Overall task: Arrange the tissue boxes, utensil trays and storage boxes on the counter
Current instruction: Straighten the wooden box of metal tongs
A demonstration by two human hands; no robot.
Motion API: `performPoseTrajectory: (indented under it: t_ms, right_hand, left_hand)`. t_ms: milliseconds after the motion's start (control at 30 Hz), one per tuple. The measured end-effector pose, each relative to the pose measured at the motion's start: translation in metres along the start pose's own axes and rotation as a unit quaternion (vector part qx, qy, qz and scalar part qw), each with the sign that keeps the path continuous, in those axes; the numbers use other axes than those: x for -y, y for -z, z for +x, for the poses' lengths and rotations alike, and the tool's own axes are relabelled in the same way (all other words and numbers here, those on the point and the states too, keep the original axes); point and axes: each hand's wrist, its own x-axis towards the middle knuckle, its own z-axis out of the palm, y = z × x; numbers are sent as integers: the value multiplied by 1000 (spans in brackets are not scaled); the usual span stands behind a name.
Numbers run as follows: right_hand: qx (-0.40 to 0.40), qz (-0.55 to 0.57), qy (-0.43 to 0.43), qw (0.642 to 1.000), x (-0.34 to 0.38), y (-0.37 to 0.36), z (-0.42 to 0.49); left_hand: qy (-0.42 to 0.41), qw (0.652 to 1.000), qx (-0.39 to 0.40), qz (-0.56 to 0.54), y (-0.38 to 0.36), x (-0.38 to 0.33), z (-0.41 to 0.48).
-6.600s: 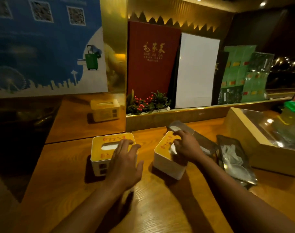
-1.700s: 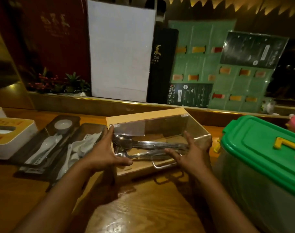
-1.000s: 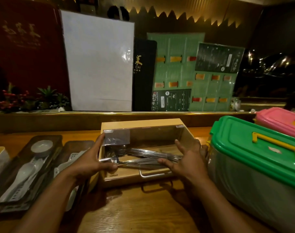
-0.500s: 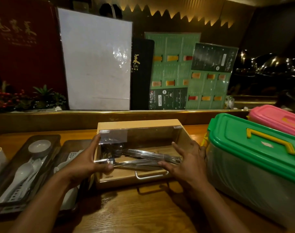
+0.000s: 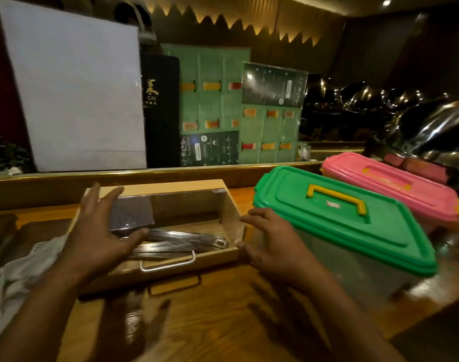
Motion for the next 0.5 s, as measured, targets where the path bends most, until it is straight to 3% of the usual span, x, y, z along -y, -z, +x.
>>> performPoseTrajectory:
  t_ms: [133,267,367,500]
  right_hand:
    - [-56,-4,98,994,-50,51,-31]
    - [-141,-17,109,984,-126,101,-62]
    - [-175,-7,90,980,-179,132,-80]
    - [-146,19,58,987,-235,158,-91]
  left_hand:
    - [-51,998,0,-34,-45,-88,-37]
    - [-90,993,33,-71,-113,-179,-84]
    - [-66,989,74,-113,-169,-236,-111]
    - [25,984,71,-163,-220,-296,-135]
